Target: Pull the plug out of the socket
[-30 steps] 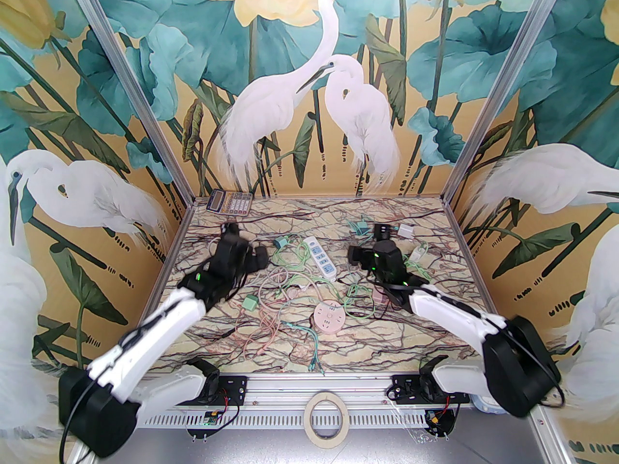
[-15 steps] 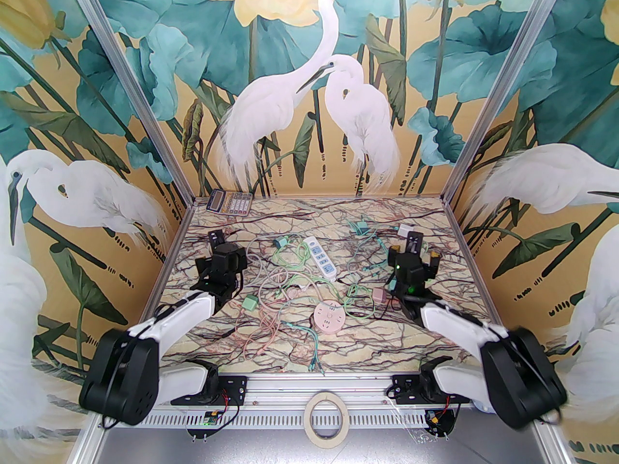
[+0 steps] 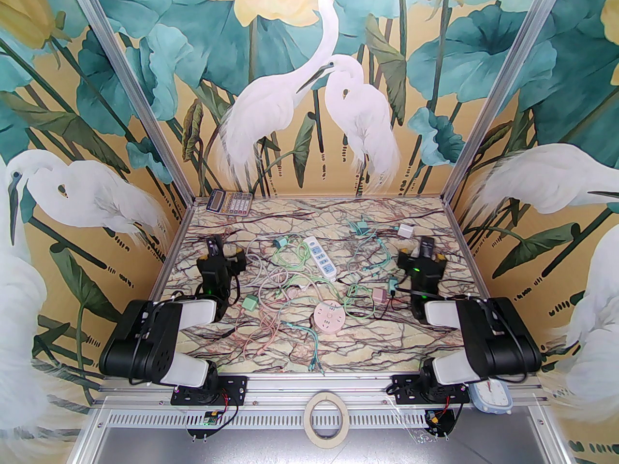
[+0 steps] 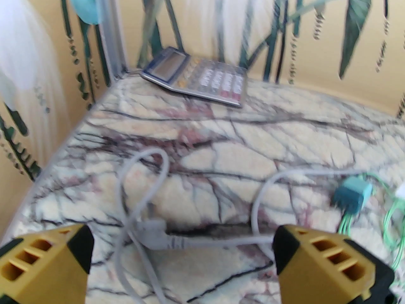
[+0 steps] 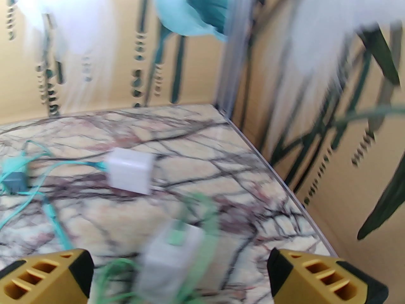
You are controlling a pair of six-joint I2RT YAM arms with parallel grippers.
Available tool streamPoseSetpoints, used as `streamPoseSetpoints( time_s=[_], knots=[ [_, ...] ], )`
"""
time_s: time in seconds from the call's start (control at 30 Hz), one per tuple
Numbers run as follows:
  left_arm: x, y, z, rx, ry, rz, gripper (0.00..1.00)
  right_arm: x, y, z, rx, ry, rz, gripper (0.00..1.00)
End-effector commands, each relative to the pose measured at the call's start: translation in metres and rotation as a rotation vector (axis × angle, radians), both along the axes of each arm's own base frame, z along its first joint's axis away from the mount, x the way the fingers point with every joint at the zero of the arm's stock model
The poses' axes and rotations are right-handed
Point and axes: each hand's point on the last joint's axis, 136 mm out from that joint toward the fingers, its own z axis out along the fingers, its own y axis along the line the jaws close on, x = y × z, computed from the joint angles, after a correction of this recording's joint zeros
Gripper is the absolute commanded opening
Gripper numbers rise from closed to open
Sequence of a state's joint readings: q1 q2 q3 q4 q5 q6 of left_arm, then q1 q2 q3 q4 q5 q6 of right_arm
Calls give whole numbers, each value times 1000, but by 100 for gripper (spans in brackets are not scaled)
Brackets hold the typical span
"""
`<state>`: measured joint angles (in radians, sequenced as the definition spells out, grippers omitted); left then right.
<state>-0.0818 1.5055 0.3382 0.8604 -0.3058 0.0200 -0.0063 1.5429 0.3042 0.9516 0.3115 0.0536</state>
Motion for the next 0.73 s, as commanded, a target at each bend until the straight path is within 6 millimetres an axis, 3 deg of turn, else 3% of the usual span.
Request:
streamPoseSetpoints(
  time_s=[0.0,0.5,0.7],
  knots=[
    [11,-2,21,-5,-146,-43,100,13,22,15,83,-73,123,99],
    [14,-2,18,-27,-106,-44,100,20,20,13,80,-40,101,99],
    [15,-2,18,-27,-105,-45,100,24,35,11,73,-18,195,99]
  ],
)
